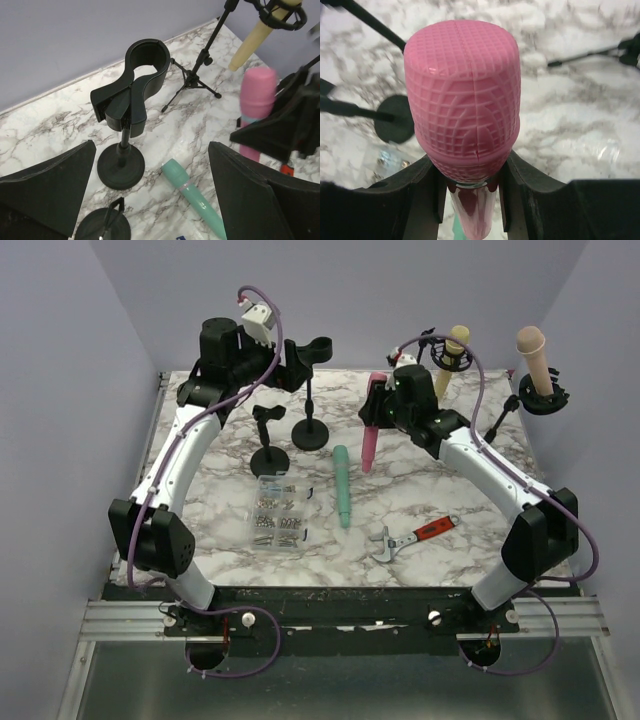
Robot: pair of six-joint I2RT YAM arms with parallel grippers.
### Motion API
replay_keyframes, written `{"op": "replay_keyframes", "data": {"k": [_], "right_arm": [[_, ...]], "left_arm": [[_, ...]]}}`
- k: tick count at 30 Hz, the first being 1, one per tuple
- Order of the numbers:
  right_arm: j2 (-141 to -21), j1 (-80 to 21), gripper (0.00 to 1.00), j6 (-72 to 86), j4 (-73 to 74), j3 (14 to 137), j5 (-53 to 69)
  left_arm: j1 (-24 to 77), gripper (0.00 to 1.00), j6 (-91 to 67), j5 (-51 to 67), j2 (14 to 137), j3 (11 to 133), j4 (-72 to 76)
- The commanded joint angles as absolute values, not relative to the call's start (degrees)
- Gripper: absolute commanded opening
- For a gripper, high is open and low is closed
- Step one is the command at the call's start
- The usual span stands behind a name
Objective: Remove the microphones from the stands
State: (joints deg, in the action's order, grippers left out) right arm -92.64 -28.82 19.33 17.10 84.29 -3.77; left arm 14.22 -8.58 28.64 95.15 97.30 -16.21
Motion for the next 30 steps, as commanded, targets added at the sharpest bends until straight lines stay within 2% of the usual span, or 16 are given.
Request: {"op": "replay_keyframes", "data": {"k": [1, 10, 20, 30], "right_arm": [[-91.29, -29.09, 0.01, 22.89, 19.51, 77.15, 2.02], [-96.69, -29.01, 0.01, 26.05, 22.44, 73.36, 5.62], [-105.67, -28.48, 0.01, 27.52, 23.77, 76.12, 6.31], [-112.09, -28.38, 0.01, 28.22, 22.68, 76.53, 5.69]], "left_arm": [[13.97, 0.99, -15.49, 25.05, 90.05, 95.49, -19.22], [13.98, 0.98, -17.01, 23.41, 83.57, 94.47, -28.87], [14.39, 0.99, -12.81, 21.21, 75.01, 86.26, -26.59], [16.17, 0.99, -10.81, 19.62, 72.98, 85.01, -26.46]]}}
